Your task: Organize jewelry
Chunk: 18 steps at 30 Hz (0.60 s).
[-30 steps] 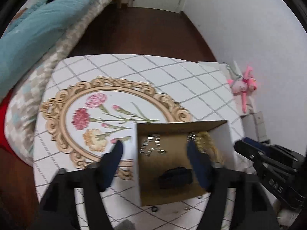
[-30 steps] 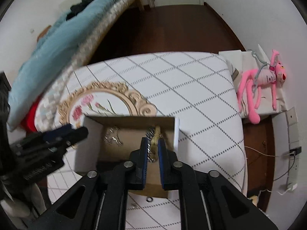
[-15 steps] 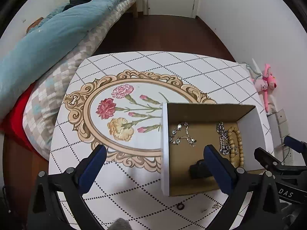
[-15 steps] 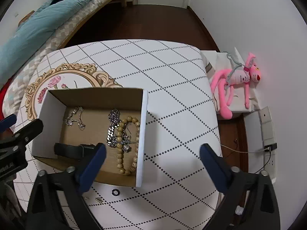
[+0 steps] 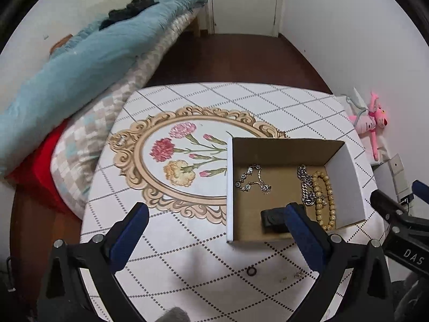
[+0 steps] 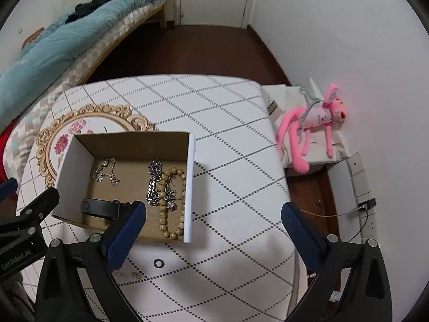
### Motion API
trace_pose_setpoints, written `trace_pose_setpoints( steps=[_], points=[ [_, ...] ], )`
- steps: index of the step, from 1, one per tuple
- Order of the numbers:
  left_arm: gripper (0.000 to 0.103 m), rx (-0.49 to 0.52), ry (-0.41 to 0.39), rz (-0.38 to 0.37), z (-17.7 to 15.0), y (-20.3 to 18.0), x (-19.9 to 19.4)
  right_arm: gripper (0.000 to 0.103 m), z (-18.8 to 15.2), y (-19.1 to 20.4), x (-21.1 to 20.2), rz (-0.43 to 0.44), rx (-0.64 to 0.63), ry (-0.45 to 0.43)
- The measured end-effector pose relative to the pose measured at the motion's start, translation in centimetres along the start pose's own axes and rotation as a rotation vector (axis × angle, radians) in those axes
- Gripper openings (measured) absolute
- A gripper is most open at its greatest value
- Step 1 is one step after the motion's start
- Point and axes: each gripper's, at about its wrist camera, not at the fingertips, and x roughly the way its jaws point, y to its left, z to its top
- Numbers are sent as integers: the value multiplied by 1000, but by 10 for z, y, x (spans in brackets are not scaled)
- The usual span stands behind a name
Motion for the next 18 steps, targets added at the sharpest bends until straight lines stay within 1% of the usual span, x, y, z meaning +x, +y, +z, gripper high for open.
trace_pose_setpoints(
  steps=[4,10,15,18],
  points=[
    [103,-10,-49,13,-2,0,-25,102,-5,-5,-25,-12,15,-53],
    [103,-9,-99,5,0,1,-57,102,-10,-9,-63,-10,36,-117],
    [103,-12,-124,-3,0,2,-78,102,-12,-14,-94,4,56,-167],
    [103,-11,-130,-10,-2,1,-87,102,-13,-15,-107,13,65,-182]
  ],
)
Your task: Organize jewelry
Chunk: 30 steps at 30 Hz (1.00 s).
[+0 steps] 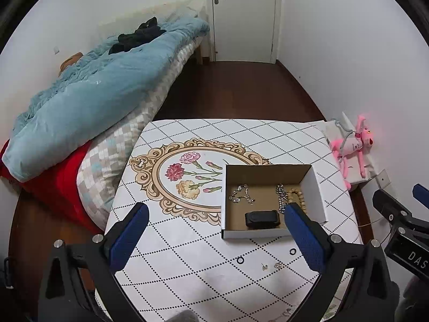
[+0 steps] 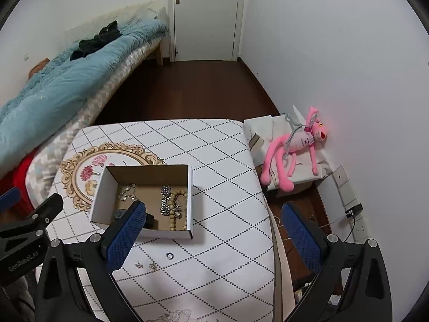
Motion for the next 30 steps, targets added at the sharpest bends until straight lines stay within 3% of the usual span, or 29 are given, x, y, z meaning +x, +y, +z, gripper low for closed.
trace_pose_setpoints(
  steps=[5,12,15,17,20,27,30],
  points=[
    [103,-3,25,20,-5,0,-1,102,-3,-1,-7,20,10,4],
    [103,7,128,82,-43,9,43,102,-34,5,38,62,-3,128],
    [103,12,187,98,-61,15,67,85,-58,12,75,108,3,210],
    [102,20,225,101,-73,17,82,68,-71,16,97,137,11,262],
    [100,30,274,92,-88,20,101,57,-88,23,123,165,16,311],
    [94,38,311,70,-99,22,118,52,-109,43,149,193,-8,329],
    [94,41,311,59,-99,20,120,44,-112,53,152,176,-39,319]
  ],
)
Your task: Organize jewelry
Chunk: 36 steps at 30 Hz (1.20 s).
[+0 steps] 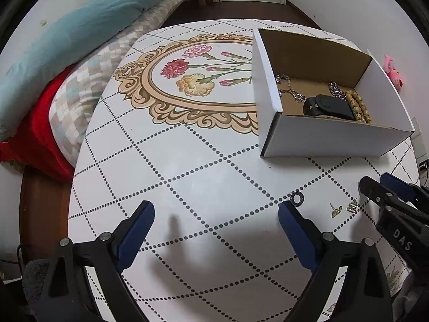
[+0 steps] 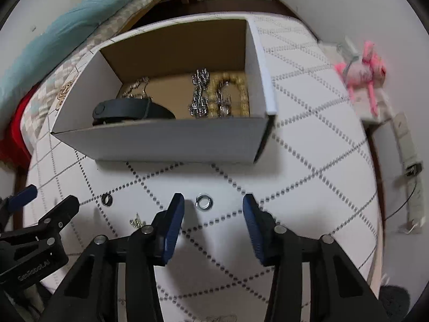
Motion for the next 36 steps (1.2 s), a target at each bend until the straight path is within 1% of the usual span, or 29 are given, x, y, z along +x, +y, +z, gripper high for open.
trace_pose_setpoints(
  steps=[3,5,7,9,14,19,22,24,25,27,30,34,36],
  points=[
    [94,15,-5,2,1,-4,1,35,-2,8,1,-43,-32,-15],
    [94,24,-8,-4,1,-5,2,13,-1,9,1,-64,-47,-23],
    [93,32,-8,-7,1,-8,2,13,-2,10,1,-67,-51,-26],
    [88,39,-8,-14,0,-10,3,13,-2,9,1,-68,-55,-29],
    [87,47,-4,-30,-2,-14,3,13,0,6,0,-64,-52,-32],
    [86,50,-8,-65,0,-18,2,13,-2,-5,-8,-54,-14,-39],
    [79,61,-5,-83,1,-22,4,13,-2,-13,-15,-53,6,-47],
    [69,67,0,-94,1,-26,5,13,-2,-18,-19,-55,17,-53],
    [66,73,2,-101,1,-28,6,13,-2,-21,-21,-57,23,-55],
    [55,84,7,-111,2,-33,8,13,-1,-26,-22,-59,33,-57],
    [45,97,14,-131,1,-39,10,13,0,-30,-23,-64,44,-58],
    [34,118,8,-148,1,-49,10,13,0,-32,-22,-71,52,-52],
    [19,131,2,-154,2,-53,9,13,0,-33,-21,-72,56,-50]
  ],
)
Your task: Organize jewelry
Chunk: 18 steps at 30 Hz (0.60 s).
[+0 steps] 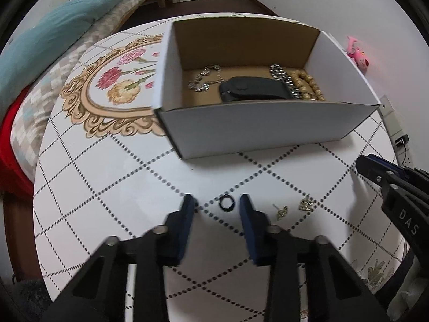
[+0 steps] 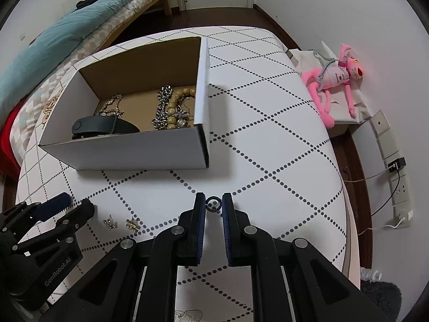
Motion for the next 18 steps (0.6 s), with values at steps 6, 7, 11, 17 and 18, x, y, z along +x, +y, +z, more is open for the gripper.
trace_pose_setpoints(
  steps=[6,7,11,17,18],
  points=[
    [10,4,-8,-28,5,-2,2,13,-1,-4,0,-7,8,1],
    [10,2,-10,-32,6,-1,3,13,0,-5,-1,-8,8,-1],
    [10,-5,-15,-43,5,0,1,13,1,-5,-7,-4,9,-12],
    [10,-32,-85,-115,19,4,-42,13,11,-5,-39,52,22,-59],
    [10,-39,-101,-132,26,5,-51,13,14,-4,-45,65,22,-71]
  ],
)
